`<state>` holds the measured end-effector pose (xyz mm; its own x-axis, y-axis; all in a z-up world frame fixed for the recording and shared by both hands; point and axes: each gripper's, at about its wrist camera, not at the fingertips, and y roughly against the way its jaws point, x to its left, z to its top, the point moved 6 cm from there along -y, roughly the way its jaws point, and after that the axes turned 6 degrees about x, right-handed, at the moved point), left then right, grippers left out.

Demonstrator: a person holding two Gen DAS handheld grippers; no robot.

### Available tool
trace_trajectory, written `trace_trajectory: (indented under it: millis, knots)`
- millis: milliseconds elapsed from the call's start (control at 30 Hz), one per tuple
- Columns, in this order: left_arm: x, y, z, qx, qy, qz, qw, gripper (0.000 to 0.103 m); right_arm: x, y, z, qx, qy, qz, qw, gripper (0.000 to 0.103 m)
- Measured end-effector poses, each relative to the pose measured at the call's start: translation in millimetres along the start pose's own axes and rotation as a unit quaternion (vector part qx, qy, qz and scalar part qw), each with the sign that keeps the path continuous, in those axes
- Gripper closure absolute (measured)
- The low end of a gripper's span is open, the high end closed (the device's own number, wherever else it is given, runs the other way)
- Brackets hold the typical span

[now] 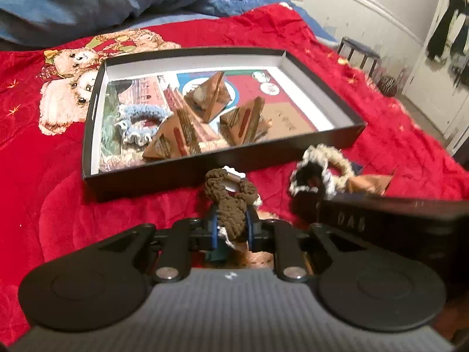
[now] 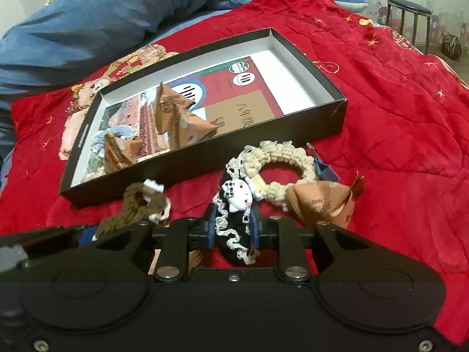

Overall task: Organize objects
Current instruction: 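Lift both scrunchies and carry them over the black box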

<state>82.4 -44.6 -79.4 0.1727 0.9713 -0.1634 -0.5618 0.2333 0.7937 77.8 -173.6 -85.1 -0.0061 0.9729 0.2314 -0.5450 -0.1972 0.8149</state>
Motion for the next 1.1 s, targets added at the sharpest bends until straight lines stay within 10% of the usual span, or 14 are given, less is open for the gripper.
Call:
trace_trajectory:
  millis: [267,1100]
  knots:
    - [3,19,5,-0.018,0.032,-0.035,0.9987,0.082,6,28,-7,-0.027,-0.011,0.036,0.999,0.083]
    - [-13,95,-1,-0.109,-0.032,0.041,0.9927,0.079,12,126,-2,-0.124,0.009,0.145,0.982,0.086]
